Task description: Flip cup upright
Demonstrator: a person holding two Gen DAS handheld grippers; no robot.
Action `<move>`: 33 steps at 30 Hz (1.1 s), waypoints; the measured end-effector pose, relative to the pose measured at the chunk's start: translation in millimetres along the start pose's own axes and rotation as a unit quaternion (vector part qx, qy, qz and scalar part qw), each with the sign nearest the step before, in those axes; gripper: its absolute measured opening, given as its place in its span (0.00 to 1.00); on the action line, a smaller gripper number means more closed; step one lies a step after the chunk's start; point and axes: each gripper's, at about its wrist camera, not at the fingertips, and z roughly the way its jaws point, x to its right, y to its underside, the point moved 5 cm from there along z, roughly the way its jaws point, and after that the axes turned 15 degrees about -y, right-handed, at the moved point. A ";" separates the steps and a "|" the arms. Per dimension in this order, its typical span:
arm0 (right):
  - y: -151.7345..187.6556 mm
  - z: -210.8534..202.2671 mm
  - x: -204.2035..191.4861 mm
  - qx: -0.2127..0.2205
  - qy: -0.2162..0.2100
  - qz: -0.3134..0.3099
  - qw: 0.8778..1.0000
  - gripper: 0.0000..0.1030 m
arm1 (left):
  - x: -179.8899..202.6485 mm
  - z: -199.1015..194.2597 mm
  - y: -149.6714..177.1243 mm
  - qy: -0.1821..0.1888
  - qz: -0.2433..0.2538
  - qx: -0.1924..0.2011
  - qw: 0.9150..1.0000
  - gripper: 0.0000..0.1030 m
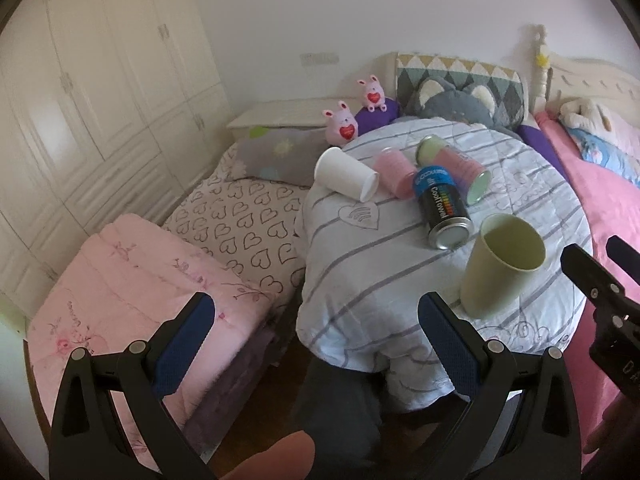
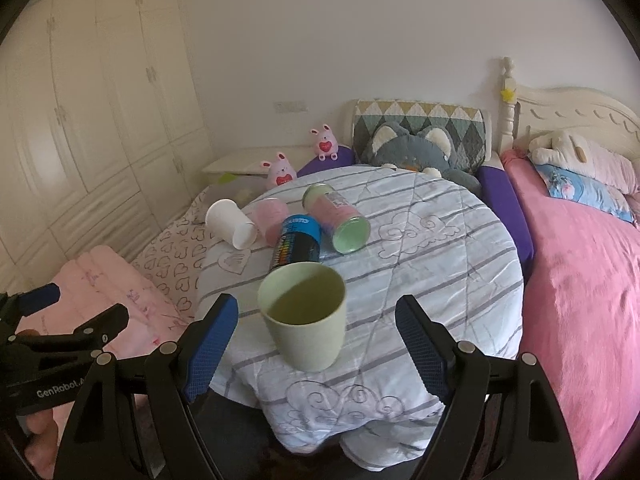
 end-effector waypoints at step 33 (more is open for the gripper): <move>2.2 6.6 -23.1 -0.012 0.006 -0.015 1.000 0.80 | -18.9 -6.8 -1.2 0.021 -0.024 0.003 0.999 1.00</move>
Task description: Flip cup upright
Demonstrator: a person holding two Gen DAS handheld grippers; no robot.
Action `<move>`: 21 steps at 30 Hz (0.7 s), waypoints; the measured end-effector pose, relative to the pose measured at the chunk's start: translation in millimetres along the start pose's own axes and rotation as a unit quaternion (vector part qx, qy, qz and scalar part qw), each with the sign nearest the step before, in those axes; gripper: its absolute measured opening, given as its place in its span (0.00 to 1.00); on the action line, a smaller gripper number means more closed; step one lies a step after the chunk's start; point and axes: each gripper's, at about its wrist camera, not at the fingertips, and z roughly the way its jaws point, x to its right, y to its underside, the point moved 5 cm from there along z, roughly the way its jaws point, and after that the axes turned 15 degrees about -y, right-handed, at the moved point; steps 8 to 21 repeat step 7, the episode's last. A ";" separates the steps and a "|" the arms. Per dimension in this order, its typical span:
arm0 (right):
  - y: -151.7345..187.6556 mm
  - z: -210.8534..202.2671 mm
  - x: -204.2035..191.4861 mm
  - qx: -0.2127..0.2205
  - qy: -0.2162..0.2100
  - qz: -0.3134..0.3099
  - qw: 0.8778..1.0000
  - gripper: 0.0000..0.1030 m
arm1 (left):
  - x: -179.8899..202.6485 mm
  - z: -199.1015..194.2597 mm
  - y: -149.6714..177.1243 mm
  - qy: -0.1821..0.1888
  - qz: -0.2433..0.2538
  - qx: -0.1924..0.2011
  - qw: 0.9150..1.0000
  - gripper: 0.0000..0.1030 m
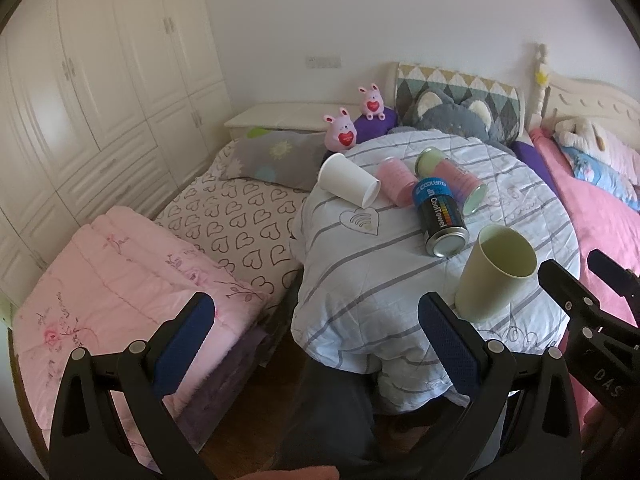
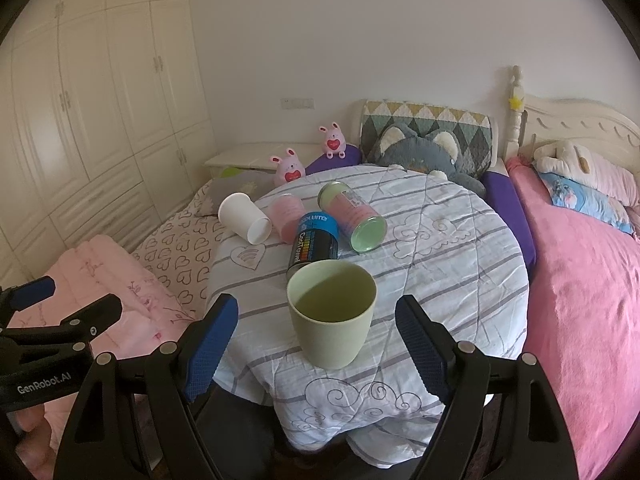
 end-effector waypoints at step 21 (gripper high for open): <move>-0.8 0.7 2.2 -0.001 -0.002 0.001 1.000 0.80 | 0.6 0.3 -2.6 0.017 -0.010 0.004 1.000 1.00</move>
